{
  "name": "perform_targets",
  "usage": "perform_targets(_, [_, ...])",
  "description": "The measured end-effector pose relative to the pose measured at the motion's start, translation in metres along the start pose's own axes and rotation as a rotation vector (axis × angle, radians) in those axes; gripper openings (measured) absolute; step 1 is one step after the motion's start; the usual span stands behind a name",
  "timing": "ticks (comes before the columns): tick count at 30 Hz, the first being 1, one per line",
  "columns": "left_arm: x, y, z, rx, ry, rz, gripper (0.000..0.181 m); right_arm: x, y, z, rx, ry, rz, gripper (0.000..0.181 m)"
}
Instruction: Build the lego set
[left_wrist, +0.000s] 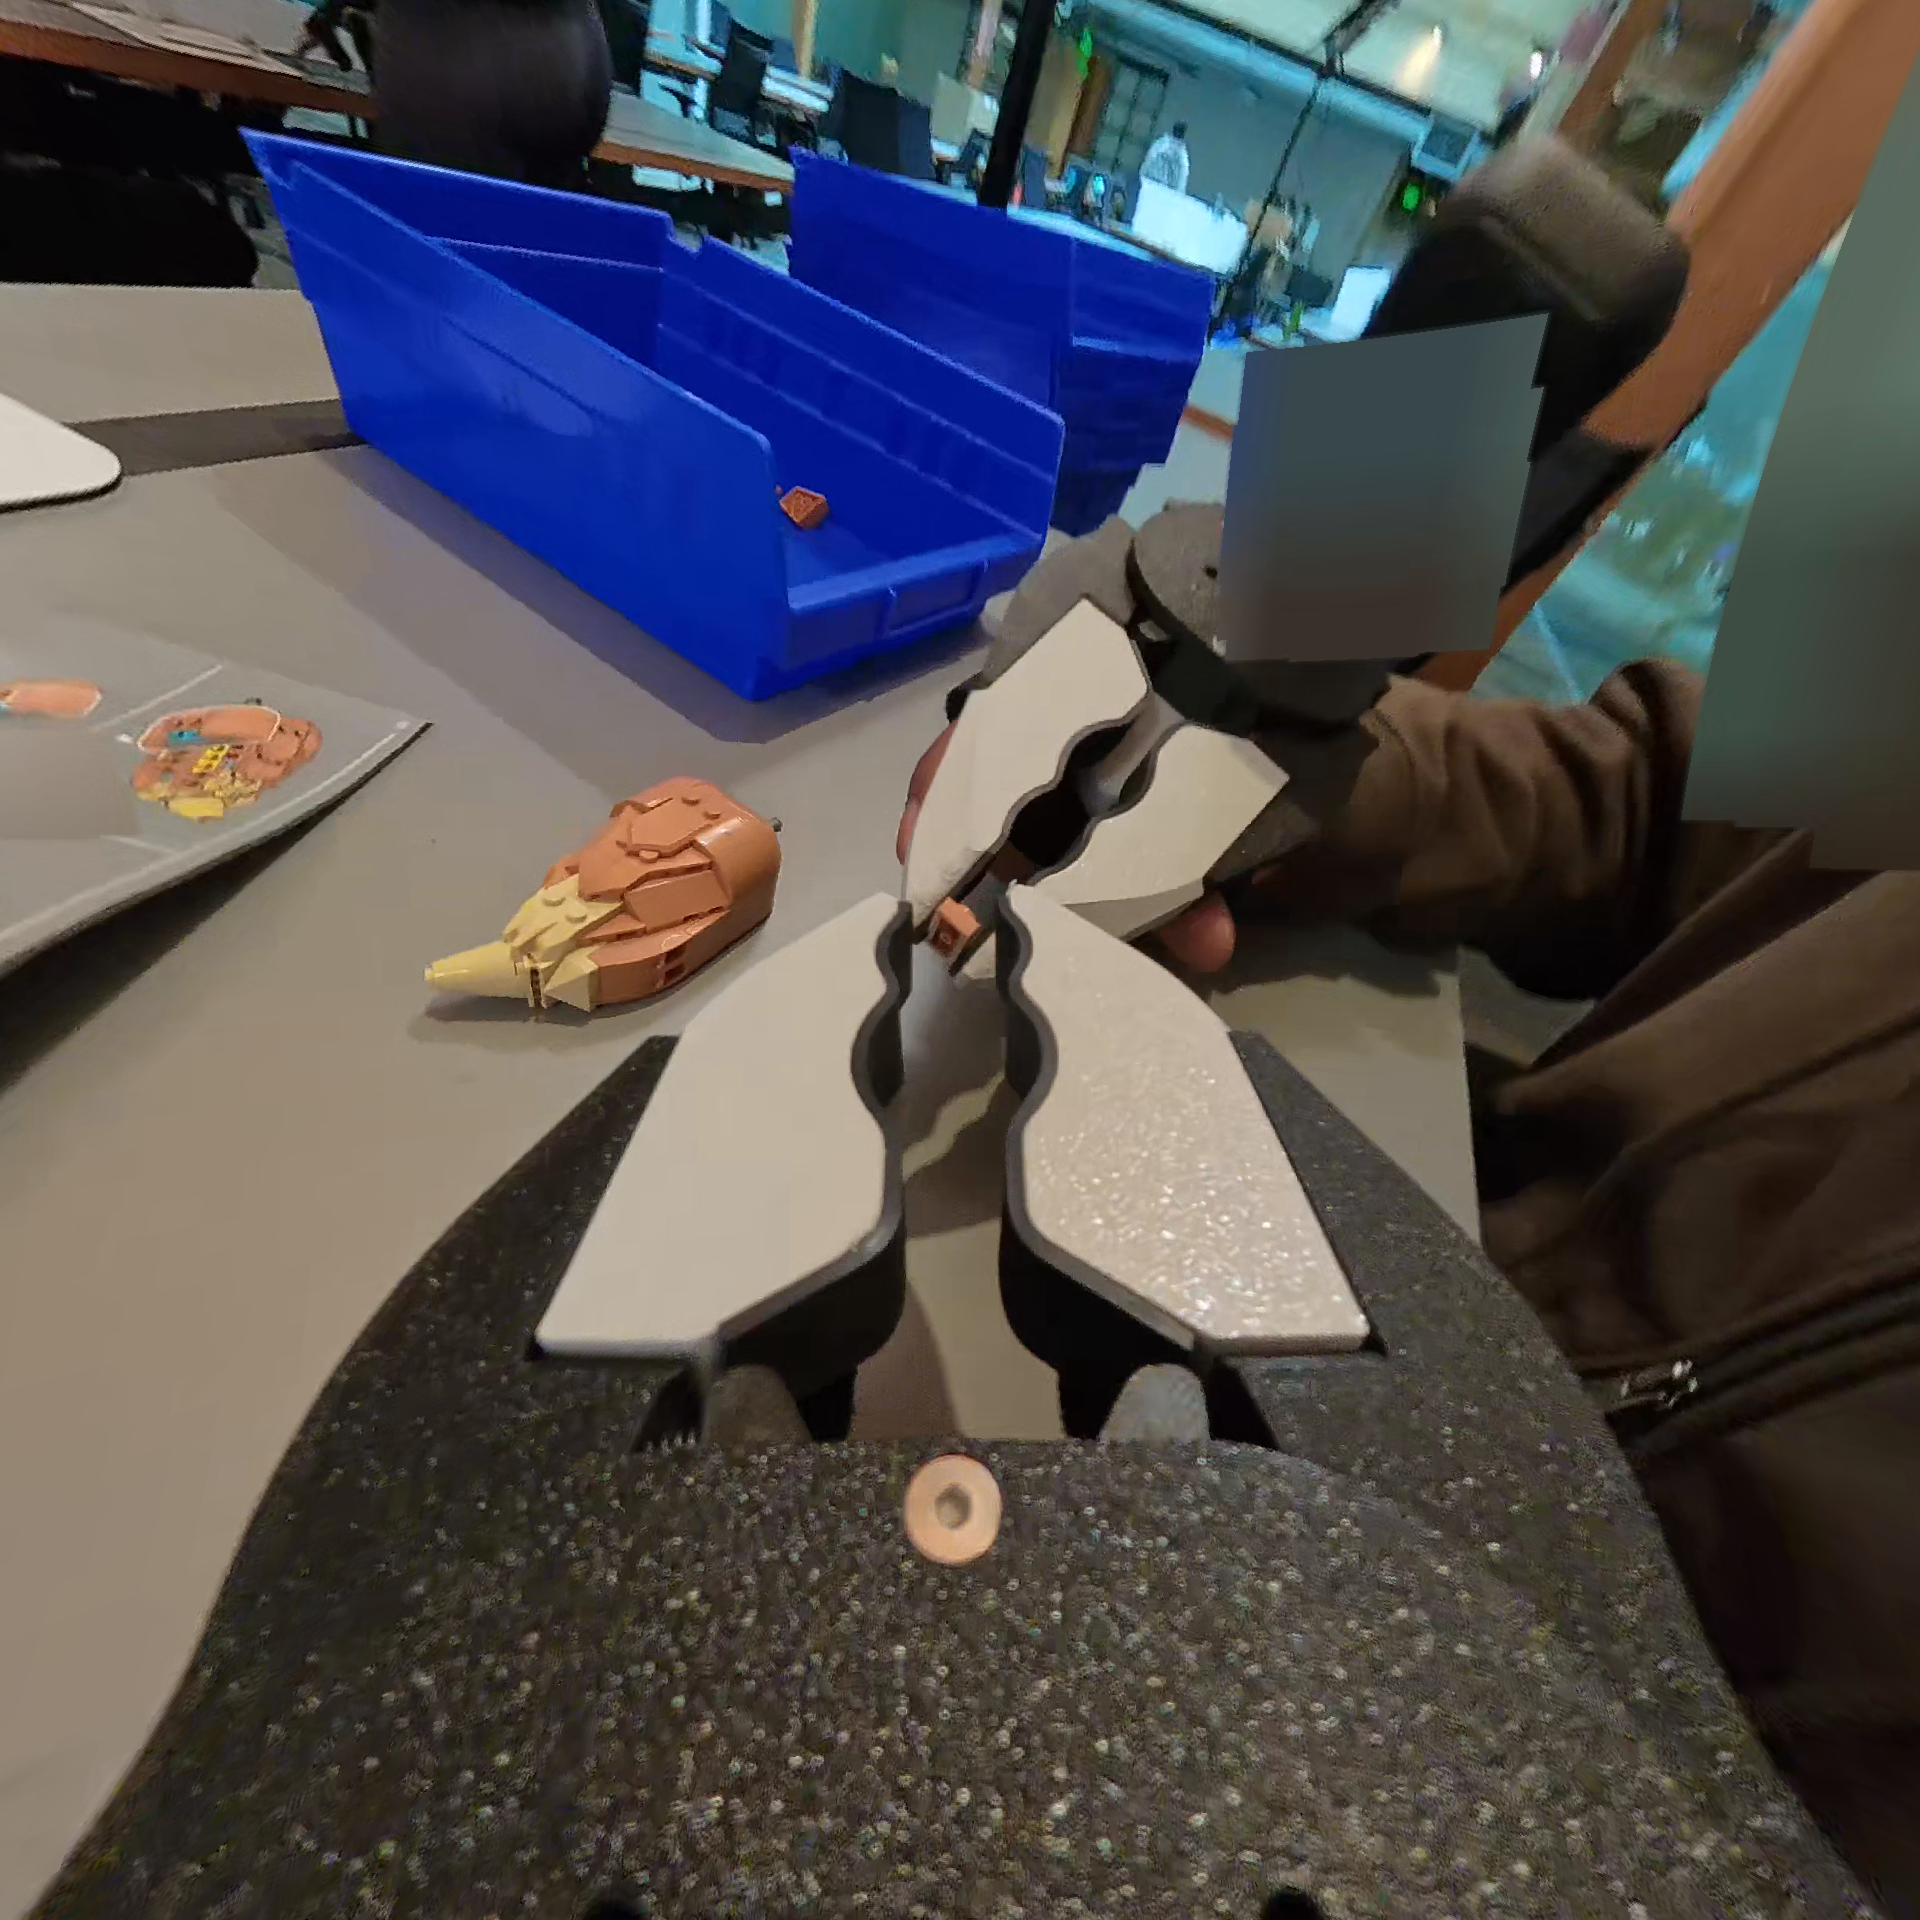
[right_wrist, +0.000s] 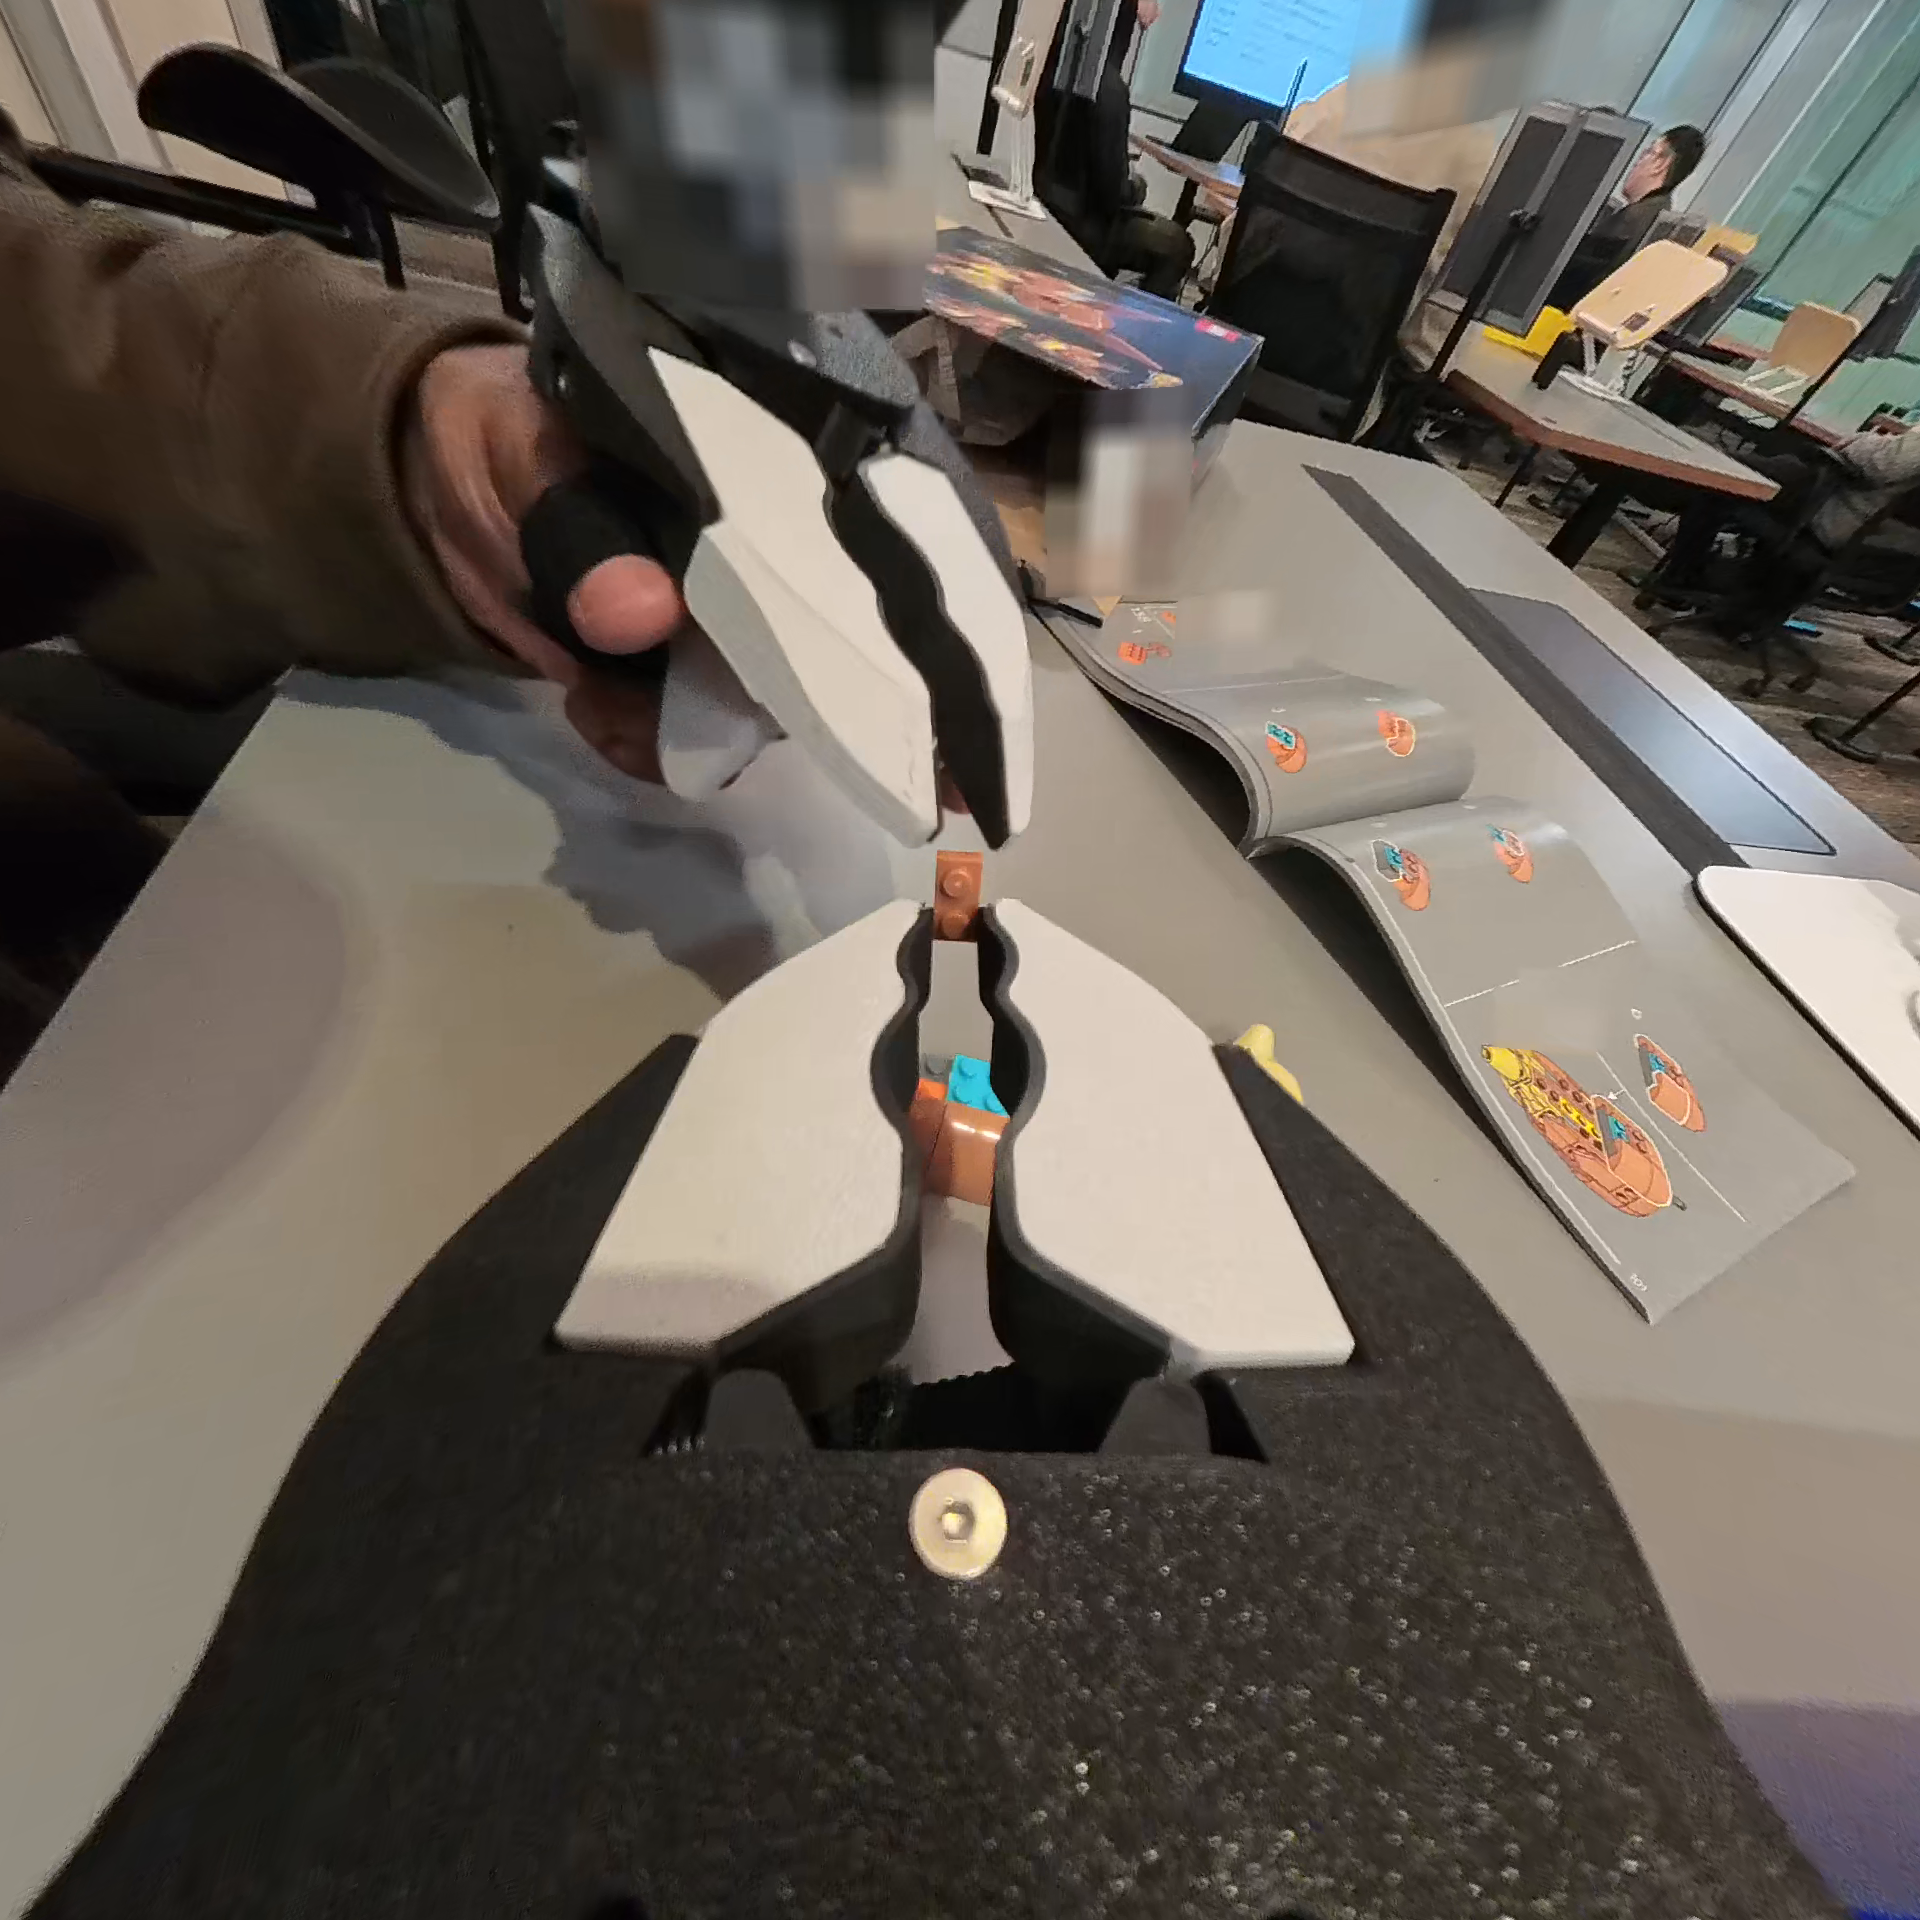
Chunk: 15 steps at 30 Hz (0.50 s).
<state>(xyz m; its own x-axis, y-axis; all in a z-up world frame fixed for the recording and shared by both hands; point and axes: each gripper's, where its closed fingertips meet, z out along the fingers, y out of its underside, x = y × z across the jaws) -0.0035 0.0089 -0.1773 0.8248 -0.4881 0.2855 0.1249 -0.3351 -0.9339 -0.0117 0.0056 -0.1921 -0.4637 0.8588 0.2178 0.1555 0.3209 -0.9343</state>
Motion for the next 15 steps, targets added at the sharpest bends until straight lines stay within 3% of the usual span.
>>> perform_targets(15, [0.001, 0.018, 0.004, -0.17, -0.019, 0.229, 0.01, -0.008, 0.009, 0.003, -0.048, -0.051, -0.013, 0.008])
